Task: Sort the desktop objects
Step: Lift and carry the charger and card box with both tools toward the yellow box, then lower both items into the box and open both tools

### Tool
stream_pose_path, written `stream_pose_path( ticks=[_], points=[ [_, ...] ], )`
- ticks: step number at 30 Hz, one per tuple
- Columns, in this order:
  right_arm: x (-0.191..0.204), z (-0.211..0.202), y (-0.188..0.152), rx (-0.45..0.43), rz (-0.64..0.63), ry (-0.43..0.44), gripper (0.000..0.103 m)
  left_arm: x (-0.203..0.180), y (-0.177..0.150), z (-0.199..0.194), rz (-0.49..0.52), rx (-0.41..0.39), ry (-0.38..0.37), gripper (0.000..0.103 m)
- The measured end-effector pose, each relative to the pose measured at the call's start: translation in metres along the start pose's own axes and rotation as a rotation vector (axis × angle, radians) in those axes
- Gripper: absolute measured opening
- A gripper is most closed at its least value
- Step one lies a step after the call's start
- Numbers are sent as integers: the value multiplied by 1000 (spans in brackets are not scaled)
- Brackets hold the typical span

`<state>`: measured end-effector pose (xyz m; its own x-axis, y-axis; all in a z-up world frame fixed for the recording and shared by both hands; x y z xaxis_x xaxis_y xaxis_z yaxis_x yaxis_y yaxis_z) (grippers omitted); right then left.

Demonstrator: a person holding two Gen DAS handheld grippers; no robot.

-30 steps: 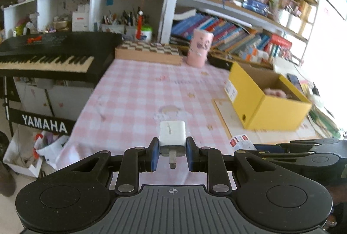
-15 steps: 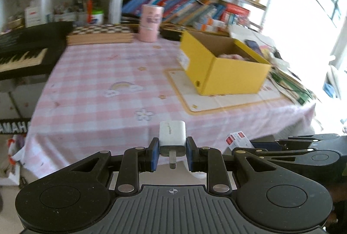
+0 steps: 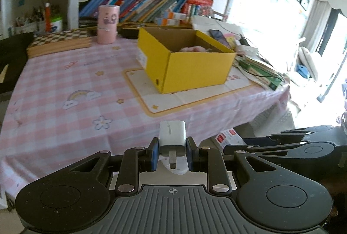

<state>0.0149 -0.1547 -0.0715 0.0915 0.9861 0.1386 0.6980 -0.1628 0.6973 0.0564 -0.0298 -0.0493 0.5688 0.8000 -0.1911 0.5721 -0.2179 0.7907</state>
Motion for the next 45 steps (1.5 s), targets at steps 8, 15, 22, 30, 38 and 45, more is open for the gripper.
stream_pose_path(
  ticks=[8, 15, 22, 30, 38, 45],
  points=[
    [-24, -4, 3, -10, 30, -40, 28, -19, 7, 17, 26, 10, -42, 24],
    [-57, 1, 6, -2, 66, -64, 28, -40, 16, 43, 44, 29, -68, 24],
    [-98, 17, 27, 6, 90, -55, 28, -63, 36, 79, 71, 51, -62, 24],
    [-146, 43, 55, 25, 91, -29, 28, -87, 57, 125, 88, 74, -48, 24],
    [-184, 62, 104, -49, 70, 14, 28, -101, 103, 154, 109, -18, 16, 24],
    [-193, 73, 179, -157, 0, 99, 28, -94, 162, 171, 117, -144, 117, 24]
  ],
)
Point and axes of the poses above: each gripper's, at about its wrist camera, not at the fingertips, and z roughly the way its jaws point, x to its left, y to its top, the point moved 8 cm from there along z, roughly the way its jaws point, and after that the axes turned 4 degrees about -x, right-handed, at the moved point
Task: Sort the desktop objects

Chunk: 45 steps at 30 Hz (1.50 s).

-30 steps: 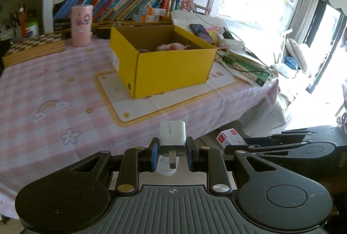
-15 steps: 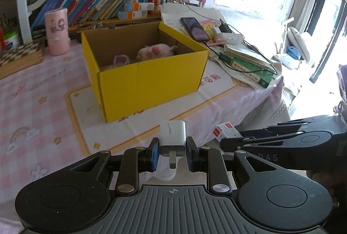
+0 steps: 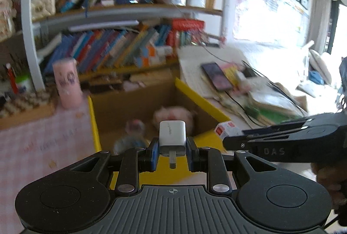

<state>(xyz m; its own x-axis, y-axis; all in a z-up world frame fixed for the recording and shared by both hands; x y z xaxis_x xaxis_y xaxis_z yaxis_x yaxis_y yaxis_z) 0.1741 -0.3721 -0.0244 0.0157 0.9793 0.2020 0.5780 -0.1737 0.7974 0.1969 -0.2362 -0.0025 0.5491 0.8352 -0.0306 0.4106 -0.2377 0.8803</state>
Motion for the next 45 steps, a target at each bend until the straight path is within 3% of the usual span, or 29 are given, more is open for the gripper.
stream_pose_path(
  ticks=[6, 11, 17, 20, 26, 32, 34, 35, 37, 45],
  points=[
    [6, 40, 59, -50, -90, 79, 28, 26, 26, 39, -14, 3, 103, 24],
    [18, 89, 87, -16, -158, 140, 28, 52, 12, 87, -35, 122, 196, 24],
    [31, 152, 85, 89, -258, 165, 28, 57, -15, 125, -18, 239, 222, 24],
    [36, 177, 79, 138, -307, 169, 28, 52, -25, 141, -6, 305, 196, 24],
    [36, 209, 72, 245, -338, 194, 28, 43, -27, 152, 84, 342, 187, 24],
    [34, 223, 69, 274, -296, 193, 28, 41, -13, 151, 115, 263, 242, 32],
    [34, 223, 71, 265, -286, 194, 31, 41, -8, 146, 117, 233, 266, 53],
    [34, 220, 73, 250, -277, 194, 38, 40, -4, 142, 119, 211, 279, 57],
    [34, 214, 78, 220, -259, 214, 40, 39, 2, 131, 120, 166, 291, 63],
    [33, 172, 95, 101, -225, 218, 40, 35, 27, 73, 97, -22, 313, 70]
  ],
)
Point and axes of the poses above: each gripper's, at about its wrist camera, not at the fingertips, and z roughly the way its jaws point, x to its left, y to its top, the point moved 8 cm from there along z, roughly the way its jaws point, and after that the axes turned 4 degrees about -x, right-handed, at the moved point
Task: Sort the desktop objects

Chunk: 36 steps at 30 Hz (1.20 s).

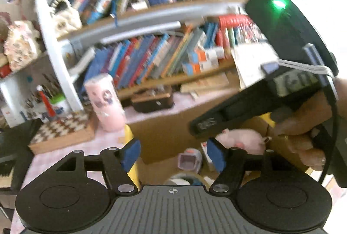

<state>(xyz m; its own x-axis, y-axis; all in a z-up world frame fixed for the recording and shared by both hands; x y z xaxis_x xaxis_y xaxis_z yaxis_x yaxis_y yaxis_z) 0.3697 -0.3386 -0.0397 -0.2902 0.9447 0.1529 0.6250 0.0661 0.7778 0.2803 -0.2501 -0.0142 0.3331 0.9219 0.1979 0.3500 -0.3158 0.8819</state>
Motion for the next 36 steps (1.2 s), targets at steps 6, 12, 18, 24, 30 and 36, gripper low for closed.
stream_pose_path(
  ticks=[6, 12, 18, 24, 30, 36],
  points=[
    [11, -48, 3, -101, -29, -44, 40, 28, 5, -45, -101, -79, 39, 77],
    [31, -93, -8, -170, -21, -90, 39, 62, -6, -98, -131, -133, 103, 87],
    [67, -131, -33, -231, 10, -122, 40, 100, -34, -147, -198, -118, 186, 96],
    [109, -158, -76, -243, 24, -168, 54, 118, -68, -196, -202, -99, 246, 103],
    [143, -185, -124, -234, 52, -207, 62, 124, -98, -233, -207, -71, 221, 103],
    [164, -205, -167, -219, 89, -232, 68, 128, -120, -257, -237, -59, 227, 103]
  ],
)
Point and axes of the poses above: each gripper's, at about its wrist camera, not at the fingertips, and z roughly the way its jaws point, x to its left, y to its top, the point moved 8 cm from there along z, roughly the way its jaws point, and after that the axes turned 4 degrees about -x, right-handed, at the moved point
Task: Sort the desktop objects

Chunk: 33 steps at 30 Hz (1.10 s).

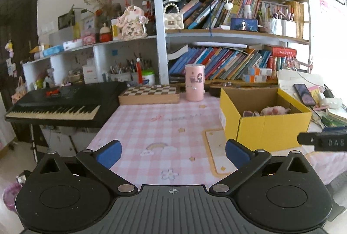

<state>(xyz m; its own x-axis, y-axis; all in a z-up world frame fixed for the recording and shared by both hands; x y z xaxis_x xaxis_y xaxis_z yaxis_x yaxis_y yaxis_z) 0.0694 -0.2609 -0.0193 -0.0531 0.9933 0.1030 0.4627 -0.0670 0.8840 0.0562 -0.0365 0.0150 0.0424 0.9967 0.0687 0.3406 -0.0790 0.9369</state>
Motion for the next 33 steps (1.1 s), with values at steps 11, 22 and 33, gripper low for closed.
stream_pose_path(
  ticks=[11, 22, 33],
  points=[
    [26, -36, -53, 62, 42, 15, 68, 8, -34, -28, -6, 38, 35, 103],
    [27, -46, -69, 69, 15, -39, 87, 9, -54, -33, 8, 91, 67, 103],
    [29, -46, -73, 97, -6, -39, 95, 0, -56, -32, 31, 107, 44, 103]
  ],
)
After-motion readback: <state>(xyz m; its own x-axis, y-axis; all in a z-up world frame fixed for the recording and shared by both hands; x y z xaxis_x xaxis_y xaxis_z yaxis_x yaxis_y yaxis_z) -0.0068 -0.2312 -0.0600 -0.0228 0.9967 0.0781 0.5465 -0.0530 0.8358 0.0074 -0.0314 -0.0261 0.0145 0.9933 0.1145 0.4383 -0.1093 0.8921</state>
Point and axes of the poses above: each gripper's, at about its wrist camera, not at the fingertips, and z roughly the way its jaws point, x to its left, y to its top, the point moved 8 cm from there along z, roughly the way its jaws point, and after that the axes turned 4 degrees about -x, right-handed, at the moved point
